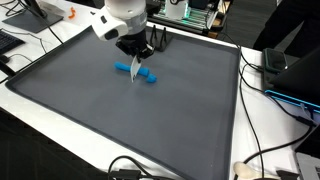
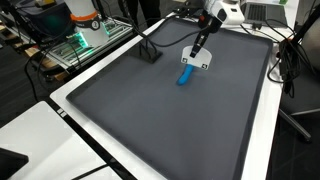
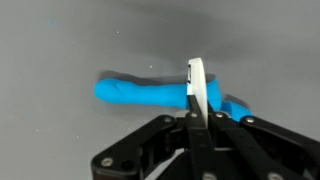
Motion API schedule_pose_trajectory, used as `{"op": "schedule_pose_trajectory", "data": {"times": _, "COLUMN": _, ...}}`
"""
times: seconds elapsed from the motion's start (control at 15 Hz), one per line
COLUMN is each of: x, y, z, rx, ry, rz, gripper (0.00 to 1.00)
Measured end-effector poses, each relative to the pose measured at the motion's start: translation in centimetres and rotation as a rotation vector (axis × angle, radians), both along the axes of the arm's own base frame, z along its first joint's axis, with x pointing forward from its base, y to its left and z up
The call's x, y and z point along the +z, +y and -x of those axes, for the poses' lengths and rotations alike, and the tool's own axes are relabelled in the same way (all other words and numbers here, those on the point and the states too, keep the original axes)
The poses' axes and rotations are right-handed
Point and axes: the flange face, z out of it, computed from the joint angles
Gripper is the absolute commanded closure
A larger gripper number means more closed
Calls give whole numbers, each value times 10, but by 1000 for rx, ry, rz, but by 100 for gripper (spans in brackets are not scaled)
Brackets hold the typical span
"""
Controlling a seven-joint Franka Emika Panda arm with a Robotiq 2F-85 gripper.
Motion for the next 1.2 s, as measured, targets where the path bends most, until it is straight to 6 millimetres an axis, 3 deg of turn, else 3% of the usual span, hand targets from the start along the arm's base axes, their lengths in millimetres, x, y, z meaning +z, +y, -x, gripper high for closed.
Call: {"op": "schedule_pose_trajectory", "data": {"times": 1.2, "x": -19, "y": -1, "z": 5, "rx": 2, "ry": 8, "rz": -6, "gripper": 99}}
